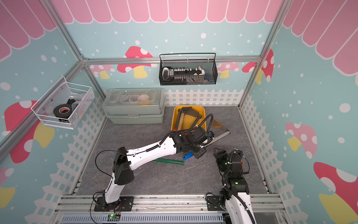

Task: Put the small hoe into the storage box
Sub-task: Pick up the hoe from the center of the board, then place the hoe in the storage box.

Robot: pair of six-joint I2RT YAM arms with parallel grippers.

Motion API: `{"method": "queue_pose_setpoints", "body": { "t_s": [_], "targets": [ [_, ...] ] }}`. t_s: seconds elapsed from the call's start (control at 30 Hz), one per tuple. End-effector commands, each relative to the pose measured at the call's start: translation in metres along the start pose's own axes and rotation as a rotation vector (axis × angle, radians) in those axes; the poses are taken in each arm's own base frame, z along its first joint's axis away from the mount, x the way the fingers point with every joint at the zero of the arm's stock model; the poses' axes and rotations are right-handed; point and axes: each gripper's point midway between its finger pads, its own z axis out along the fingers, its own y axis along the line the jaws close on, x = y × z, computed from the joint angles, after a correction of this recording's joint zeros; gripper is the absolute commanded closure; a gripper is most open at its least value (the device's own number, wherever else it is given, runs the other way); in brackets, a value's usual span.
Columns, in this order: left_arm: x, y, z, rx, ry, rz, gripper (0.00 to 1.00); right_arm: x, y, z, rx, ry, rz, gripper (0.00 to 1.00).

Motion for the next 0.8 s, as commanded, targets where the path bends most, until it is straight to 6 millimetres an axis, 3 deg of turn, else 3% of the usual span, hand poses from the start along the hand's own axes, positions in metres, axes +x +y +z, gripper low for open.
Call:
{"method": "queue_pose_setpoints", "body": {
  "t_s": [0.0,0.23,0.77],
  "targets": [
    [-0.037,0.013,-0.017,-0.046,-0.128,0.007,1.00,-0.006,0.007,-0.003,-0.010,-0.023,-0.017,0.27],
    [-0.037,0.043,-0.019,-0.099,-0.130,-0.059,1.00,-0.003,0.002,0.008,0.039,0.013,-0.075,0.25],
    [-0.022,0.119,-0.018,-0.154,-0.082,-0.228,1.00,-0.013,0.020,0.010,0.084,0.032,-0.289,0.24]
  ]
}}
